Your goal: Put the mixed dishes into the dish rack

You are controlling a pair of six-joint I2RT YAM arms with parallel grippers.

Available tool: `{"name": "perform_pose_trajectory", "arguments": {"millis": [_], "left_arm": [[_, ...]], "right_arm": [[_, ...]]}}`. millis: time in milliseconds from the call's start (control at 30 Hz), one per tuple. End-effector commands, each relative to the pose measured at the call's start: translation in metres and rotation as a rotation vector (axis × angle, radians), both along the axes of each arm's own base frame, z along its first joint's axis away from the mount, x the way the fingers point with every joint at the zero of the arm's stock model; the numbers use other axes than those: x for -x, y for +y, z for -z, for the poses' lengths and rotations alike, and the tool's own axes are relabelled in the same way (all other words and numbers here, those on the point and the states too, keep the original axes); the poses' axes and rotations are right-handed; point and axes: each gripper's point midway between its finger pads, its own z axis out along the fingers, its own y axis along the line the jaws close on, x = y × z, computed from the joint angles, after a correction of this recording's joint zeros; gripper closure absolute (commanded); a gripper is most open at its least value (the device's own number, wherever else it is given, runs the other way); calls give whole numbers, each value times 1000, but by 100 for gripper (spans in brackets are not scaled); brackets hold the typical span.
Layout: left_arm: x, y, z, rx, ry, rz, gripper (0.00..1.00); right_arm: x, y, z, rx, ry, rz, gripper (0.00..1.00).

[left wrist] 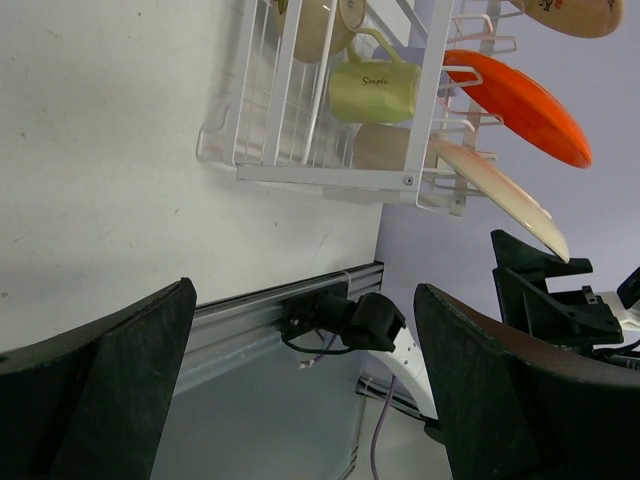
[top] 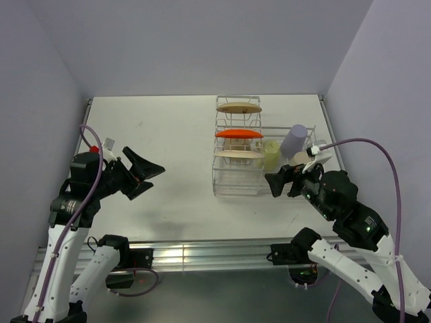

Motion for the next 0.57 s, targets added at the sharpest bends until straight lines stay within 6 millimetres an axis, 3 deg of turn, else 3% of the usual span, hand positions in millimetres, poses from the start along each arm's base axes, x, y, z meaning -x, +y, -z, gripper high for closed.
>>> {"name": "perform_pose_trajectory", "arguments": {"millis": [0, 167, 333, 533], "left_arm": [[2, 2, -5, 0, -34, -12, 3], [3, 2, -3, 11, -35, -20, 3], [3, 3, -1, 10, -40, -22, 3], [1, 4, 4, 12, -47, -33, 2]], "right_arm": [[-3, -7, -9, -25, -26, 46, 0], [3, -9, 0, -13, -16, 34, 0], [6, -17, -11, -101, -52, 84, 0], [0, -19, 11, -96, 40, 153, 0]]}}
